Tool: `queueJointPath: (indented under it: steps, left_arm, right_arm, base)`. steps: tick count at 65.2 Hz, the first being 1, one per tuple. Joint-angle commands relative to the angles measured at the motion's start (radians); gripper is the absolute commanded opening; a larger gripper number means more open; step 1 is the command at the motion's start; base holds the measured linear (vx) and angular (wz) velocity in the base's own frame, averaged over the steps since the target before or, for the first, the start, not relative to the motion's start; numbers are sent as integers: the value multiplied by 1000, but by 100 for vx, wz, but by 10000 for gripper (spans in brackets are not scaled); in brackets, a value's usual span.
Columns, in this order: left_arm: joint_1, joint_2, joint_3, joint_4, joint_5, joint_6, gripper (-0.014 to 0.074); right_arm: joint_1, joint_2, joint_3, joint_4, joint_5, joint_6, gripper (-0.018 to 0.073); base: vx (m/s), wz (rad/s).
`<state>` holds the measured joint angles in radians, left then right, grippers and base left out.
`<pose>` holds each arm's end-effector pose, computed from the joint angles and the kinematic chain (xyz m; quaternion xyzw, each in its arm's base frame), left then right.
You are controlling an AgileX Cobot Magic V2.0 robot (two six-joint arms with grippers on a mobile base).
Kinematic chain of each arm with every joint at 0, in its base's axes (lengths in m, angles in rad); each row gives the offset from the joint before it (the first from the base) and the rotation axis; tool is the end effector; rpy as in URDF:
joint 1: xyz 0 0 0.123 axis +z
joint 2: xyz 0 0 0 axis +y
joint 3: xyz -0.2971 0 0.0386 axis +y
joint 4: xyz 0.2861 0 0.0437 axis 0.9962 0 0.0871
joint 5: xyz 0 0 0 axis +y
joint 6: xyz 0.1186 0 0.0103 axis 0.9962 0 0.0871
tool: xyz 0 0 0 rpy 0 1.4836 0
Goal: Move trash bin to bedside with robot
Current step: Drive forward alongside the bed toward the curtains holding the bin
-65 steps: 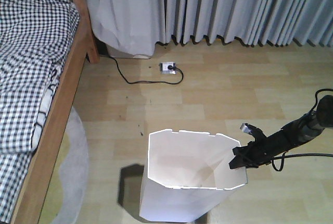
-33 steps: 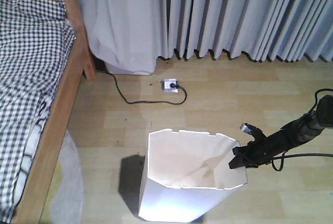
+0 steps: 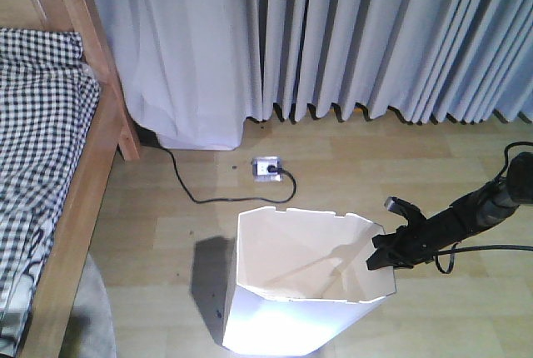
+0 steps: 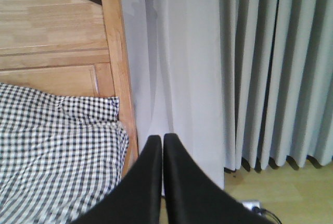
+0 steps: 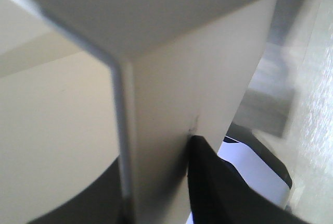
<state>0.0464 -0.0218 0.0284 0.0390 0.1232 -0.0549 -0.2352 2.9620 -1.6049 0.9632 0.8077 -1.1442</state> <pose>0.1073 0.0056 0.1918 -0.0242 0.7216 0.0122 0.6918 0.3860 -0.0198 -0.2253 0.0228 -0.9438 -0.3295 0.0163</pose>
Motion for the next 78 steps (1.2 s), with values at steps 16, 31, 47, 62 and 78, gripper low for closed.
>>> queueJointPath:
  steps: [16,31,47,62,78]
  left_arm:
    - [0,-5,-21,-5,-72,-4,-6]
    - [0,-5,-21,-5,-72,-4,-6]
    - [0,-5,-21,-5,-72,-4,-6]
    - [0,-5,-21,-5,-72,-4,-6]
    - [0,-5,-21,-5,-72,-4,-6]
  right_arm:
    - [-4,-86,-9,71,221,-19,-5]
    - [-4,-86,-9,71,221,-19,-5]
    - [-4,-86,-9,71,221,-19,-5]
    - [-4,-86,-9,71,221,-19,-5]
    - [-4,-86,-9,71,221,-19,-5]
  base:
    - [32,3]
    - [29,4]
    - [23,2]
    - [13,0]
    - [6,2]
